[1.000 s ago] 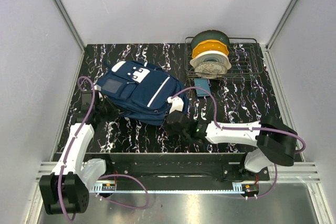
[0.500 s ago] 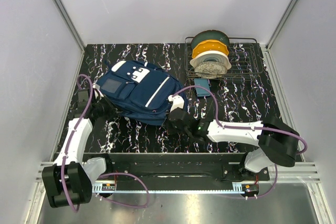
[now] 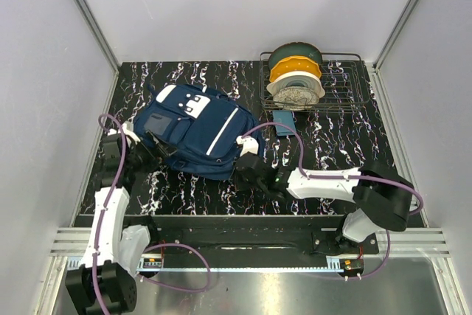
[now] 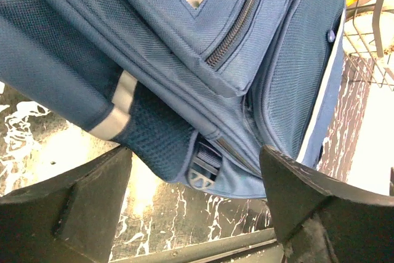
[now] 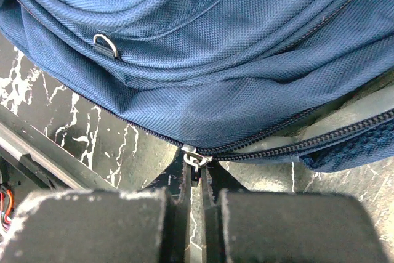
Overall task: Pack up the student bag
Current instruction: Zip the student bag at the center of the board.
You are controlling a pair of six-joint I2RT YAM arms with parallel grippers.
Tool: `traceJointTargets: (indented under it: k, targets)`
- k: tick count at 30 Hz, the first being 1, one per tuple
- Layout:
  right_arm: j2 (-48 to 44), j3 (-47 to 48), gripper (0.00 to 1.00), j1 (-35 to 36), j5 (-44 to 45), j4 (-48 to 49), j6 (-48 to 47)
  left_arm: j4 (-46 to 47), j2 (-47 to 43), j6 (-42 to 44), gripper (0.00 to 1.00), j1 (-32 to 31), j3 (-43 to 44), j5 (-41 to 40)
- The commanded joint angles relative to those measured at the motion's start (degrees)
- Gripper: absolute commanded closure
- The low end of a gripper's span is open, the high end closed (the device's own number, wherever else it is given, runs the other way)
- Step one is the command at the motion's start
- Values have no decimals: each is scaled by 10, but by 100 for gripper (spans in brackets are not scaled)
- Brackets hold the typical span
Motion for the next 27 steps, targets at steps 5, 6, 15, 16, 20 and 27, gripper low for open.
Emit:
traceJointTargets:
  k: [5, 6, 15, 16, 20, 27]
  targets:
    - [26, 15, 100, -5, -22, 32, 29, -7, -97, -63, 9, -6, -40, 10]
    - [25, 15, 100, -5, -20, 33, 29, -10, -109, -73, 8, -10, -47, 10]
    - [20, 35, 100, -5, -11, 26, 15, -55, -216, -194, 6, -114, -98, -58]
    - [20, 37, 100, -5, -10, 24, 11, -58, -222, -217, 4, -152, -102, -76]
    - [19, 50, 100, -4, -10, 21, 7, -27, -194, -273, 4, -258, -108, -149]
    - [4, 52, 100, -5, -15, 17, 7, 85, -131, -341, 10, -352, -134, -219]
